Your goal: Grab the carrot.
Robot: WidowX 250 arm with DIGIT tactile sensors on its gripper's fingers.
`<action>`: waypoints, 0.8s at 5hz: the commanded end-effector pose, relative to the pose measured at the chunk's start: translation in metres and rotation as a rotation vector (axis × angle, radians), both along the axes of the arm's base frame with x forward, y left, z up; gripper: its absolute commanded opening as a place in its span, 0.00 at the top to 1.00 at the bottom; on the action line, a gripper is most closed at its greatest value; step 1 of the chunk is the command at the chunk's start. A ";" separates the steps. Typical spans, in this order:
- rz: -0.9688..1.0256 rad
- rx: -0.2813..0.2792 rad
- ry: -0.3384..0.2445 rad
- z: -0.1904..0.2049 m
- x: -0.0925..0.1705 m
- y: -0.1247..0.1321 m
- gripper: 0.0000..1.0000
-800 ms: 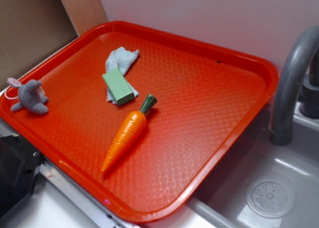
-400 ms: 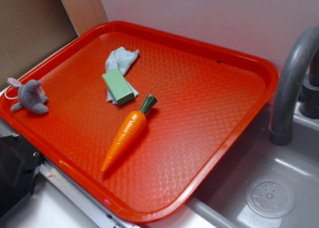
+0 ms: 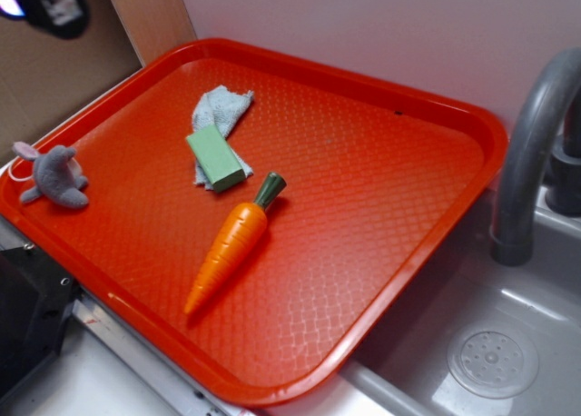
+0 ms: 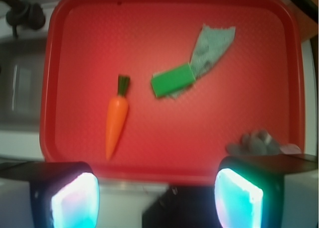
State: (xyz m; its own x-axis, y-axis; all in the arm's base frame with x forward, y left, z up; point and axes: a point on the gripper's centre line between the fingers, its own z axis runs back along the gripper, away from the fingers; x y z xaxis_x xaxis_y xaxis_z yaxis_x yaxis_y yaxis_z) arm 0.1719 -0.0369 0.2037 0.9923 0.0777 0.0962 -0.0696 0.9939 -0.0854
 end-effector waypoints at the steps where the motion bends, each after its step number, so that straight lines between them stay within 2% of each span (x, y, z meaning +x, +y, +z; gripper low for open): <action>1: -0.045 0.067 0.032 -0.053 0.026 -0.029 0.00; 2: -0.076 0.099 0.072 -0.071 0.026 -0.046 0.00; 3: -0.142 0.123 0.139 -0.115 -0.002 -0.070 0.00; 4: -0.112 0.101 0.170 -0.129 0.000 -0.068 0.00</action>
